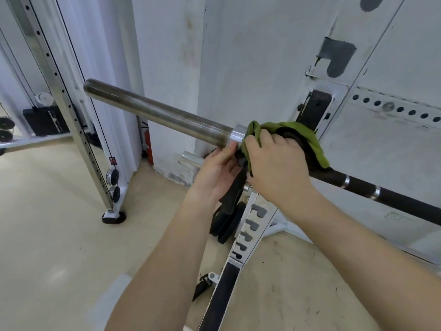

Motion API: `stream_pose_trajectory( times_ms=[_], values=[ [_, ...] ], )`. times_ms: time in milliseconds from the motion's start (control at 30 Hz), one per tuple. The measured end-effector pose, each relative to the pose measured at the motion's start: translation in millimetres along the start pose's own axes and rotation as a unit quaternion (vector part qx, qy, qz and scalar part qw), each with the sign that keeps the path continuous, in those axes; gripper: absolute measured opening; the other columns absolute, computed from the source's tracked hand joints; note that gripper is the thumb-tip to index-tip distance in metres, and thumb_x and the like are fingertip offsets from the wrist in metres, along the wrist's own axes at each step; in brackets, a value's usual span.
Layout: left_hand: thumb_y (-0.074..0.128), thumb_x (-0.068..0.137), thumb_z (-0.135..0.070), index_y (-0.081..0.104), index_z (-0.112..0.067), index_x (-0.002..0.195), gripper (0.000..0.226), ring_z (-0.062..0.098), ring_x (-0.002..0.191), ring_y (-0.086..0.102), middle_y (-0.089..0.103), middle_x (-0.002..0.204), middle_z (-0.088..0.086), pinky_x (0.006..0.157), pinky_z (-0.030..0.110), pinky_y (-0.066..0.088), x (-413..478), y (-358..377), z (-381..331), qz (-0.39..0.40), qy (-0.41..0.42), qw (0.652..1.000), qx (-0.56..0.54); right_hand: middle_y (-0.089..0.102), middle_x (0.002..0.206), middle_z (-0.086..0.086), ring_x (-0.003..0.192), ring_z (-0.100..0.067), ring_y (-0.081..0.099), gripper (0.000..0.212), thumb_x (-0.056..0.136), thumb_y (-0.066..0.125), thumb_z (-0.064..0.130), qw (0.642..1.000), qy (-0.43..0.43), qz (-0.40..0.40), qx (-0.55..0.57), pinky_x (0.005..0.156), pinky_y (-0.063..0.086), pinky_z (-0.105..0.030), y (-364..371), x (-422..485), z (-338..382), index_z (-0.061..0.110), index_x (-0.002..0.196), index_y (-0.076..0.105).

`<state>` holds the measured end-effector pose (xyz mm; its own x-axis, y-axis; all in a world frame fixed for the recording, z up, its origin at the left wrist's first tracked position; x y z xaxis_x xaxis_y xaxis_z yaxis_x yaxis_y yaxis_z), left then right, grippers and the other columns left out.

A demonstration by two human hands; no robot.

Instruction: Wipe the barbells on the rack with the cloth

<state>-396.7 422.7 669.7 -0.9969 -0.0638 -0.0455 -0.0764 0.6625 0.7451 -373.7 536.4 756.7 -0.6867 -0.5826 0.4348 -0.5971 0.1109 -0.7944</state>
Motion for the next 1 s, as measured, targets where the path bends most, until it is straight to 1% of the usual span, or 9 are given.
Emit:
stream_pose_trajectory(
  times_ms=[33,100,167,233,367,467,567,767,1000],
  values=[
    [0.067,0.094,-0.021,0.067,-0.008,0.107,0.019,0.022,0.098,0.068,0.072,0.101,0.009,0.084,0.031,0.059,-2.8,4.0,-5.7,-0.017,-0.010,1.000,0.016,0.064,0.111,-0.017,0.090,-0.036,0.063,0.021,0.091,0.049,0.014,1.000,0.003,-0.009,-0.014,0.077,0.048,-0.044,2.7,-4.1,3.2,0.011,0.111,0.056],
    [0.073,0.091,-0.025,0.069,-0.009,0.097,0.018,0.021,0.090,0.072,0.076,0.093,0.009,0.079,0.031,0.061,-7.7,13.0,-16.8,-0.055,-0.034,0.996,0.065,0.065,0.122,-0.019,0.098,-0.037,0.064,0.041,0.094,0.021,0.003,0.999,0.009,-0.013,-0.032,0.083,0.049,-0.045,6.7,-9.2,8.1,0.011,0.111,0.058],
    [0.079,0.085,-0.031,0.070,-0.009,0.095,0.026,0.018,0.075,0.075,0.077,0.083,0.009,0.077,0.033,0.060,-11.0,20.5,-25.5,-0.084,-0.043,0.991,0.096,0.066,0.123,-0.016,0.100,-0.035,0.065,0.052,0.096,0.011,0.003,0.999,0.012,-0.015,-0.038,0.087,0.051,-0.044,9.7,-10.1,9.0,0.012,0.110,0.060],
    [0.079,0.083,-0.044,0.070,-0.009,0.102,0.041,0.014,0.068,0.072,0.072,0.072,0.003,0.088,0.034,0.057,-18.6,19.7,-25.4,-0.103,-0.059,0.987,0.107,0.066,0.121,-0.015,0.100,-0.035,0.066,0.053,0.095,0.009,0.003,1.000,0.010,-0.008,-0.025,0.088,0.051,-0.044,10.2,-9.5,8.8,0.013,0.110,0.059],
    [0.065,0.083,-0.065,0.064,-0.010,0.128,0.071,0.022,0.109,0.064,0.068,0.112,0.005,0.105,0.043,0.048,-29.8,-6.7,-5.9,-0.157,-0.074,0.983,0.063,0.065,0.113,-0.014,0.094,-0.035,0.064,0.047,0.088,0.016,0.000,0.999,0.033,-0.016,0.000,0.085,0.050,-0.044,4.8,-8.3,6.3,0.013,0.108,0.056],
    [0.061,0.084,-0.069,0.059,-0.009,0.137,0.080,0.030,0.123,0.063,0.066,0.132,0.015,0.111,0.048,0.044,-21.4,12.8,4.4,-0.057,-0.072,0.995,-0.038,0.065,0.104,-0.011,0.087,-0.033,0.063,0.032,0.081,0.040,-0.001,0.999,0.037,-0.021,0.014,0.080,0.049,-0.043,4.3,-7.2,5.6,0.014,0.103,0.058],
    [0.050,0.094,-0.065,0.063,-0.010,0.134,0.070,0.028,0.120,0.065,0.070,0.126,0.014,0.110,0.042,0.046,-13.6,38.2,2.3,-0.018,-0.035,0.997,-0.071,0.063,0.095,-0.009,0.078,-0.033,0.061,0.028,0.076,0.050,-0.001,0.999,0.029,-0.029,0.010,0.074,0.046,-0.042,2.9,-4.5,3.3,0.015,0.098,0.057],
    [0.052,0.093,-0.067,0.058,-0.010,0.140,0.075,0.027,0.125,0.062,0.065,0.134,0.014,0.113,0.041,0.043,-4.6,33.9,7.4,-0.008,-0.038,0.996,-0.074,0.061,0.093,-0.010,0.079,-0.032,0.059,0.045,0.090,0.015,-0.003,0.997,0.002,-0.070,-0.018,0.075,0.048,-0.043,3.2,-10.8,9.6,0.014,0.094,0.056],
    [0.044,0.098,-0.063,0.076,-0.009,0.113,0.065,0.024,0.105,0.073,0.074,0.114,0.012,0.096,0.036,0.053,-13.1,37.7,-2.4,-0.004,-0.037,0.998,-0.051,0.064,0.086,-0.011,0.071,-0.031,0.058,0.033,0.092,0.037,-0.005,0.979,-0.113,-0.153,-0.079,0.073,0.051,-0.042,9.3,-16.9,8.5,0.014,0.080,0.062]
  ],
)
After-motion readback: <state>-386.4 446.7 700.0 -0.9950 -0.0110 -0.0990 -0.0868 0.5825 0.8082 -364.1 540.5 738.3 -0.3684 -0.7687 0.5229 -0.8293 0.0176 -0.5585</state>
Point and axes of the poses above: each hand's wrist, its own x-axis towards the middle knuckle, its own y-axis out of the palm, z = x × y, the point moved 4 cm from there along x, towards the middle knuckle
